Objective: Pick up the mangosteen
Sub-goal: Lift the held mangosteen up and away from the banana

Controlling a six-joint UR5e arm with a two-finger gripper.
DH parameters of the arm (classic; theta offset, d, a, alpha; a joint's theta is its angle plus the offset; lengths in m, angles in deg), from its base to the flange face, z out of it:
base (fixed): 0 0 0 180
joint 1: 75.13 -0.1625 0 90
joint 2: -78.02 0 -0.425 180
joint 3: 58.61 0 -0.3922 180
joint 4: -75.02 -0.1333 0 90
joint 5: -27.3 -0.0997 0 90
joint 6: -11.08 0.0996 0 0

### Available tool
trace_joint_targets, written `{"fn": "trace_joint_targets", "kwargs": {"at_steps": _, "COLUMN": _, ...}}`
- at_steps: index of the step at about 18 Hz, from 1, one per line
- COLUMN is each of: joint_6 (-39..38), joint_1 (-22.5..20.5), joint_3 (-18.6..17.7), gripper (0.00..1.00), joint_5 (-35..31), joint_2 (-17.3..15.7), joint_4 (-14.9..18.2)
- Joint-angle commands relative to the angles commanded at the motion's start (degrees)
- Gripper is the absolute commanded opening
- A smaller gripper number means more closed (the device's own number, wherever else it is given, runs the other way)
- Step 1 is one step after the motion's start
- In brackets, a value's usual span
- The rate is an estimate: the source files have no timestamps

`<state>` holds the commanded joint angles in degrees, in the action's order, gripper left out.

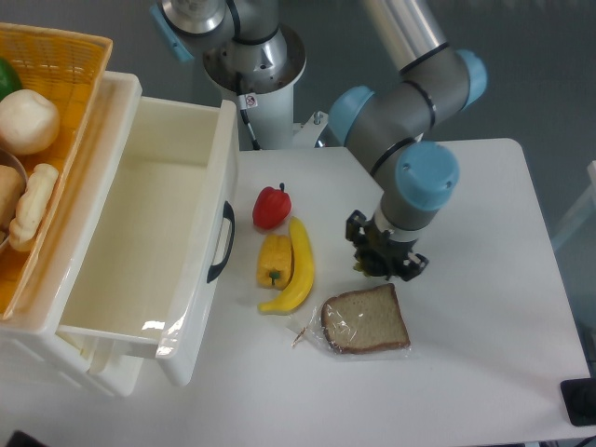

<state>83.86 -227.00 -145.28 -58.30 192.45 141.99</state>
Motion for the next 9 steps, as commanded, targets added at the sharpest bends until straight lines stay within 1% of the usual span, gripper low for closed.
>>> {"fn": "trace_joint_targets", "kwargs": {"at_steps": 2, "joint_6": 0.0, "joint_1": -0.7, "joint_3": 1.2, "gripper": 0.0, "joint_5": -0.2, "joint_2": 0.0, "joint_4": 1.7}}
{"fn": "trace_joint_targets", "kwargs": {"at_steps": 4, "joint_6": 1.7, "joint_1": -2.1, "joint_3": 2.3, "gripper": 0.0, "joint_5": -0.1, "joint_2": 0.0, "joint_4": 1.4}}
{"fn": "trace_joint_targets", "kwargs": {"at_steps": 5, "joint_6": 4.1, "joint_1": -2.5, "joint_3": 3.9, "gripper": 0.0, "joint_5": -0.1, "joint_2": 0.3, "joint_4": 1.8}}
{"fn": "trace_joint_targets", "kwargs": {"at_steps": 7, "joint_6": 9.0, "joint_1": -3.2, "joint_3": 5.7, "gripper": 0.0, "joint_5": -0.2, "joint_2": 0.7, "joint_4": 2.0}}
{"fn": "trace_joint_targets", "kwargs": {"at_steps": 9, "joint_6": 9.3, "joint_1": -3.3, "joint_3": 7.5, "gripper": 0.0, "joint_5": -0.2, "joint_2": 1.0, "joint_4": 2.2}}
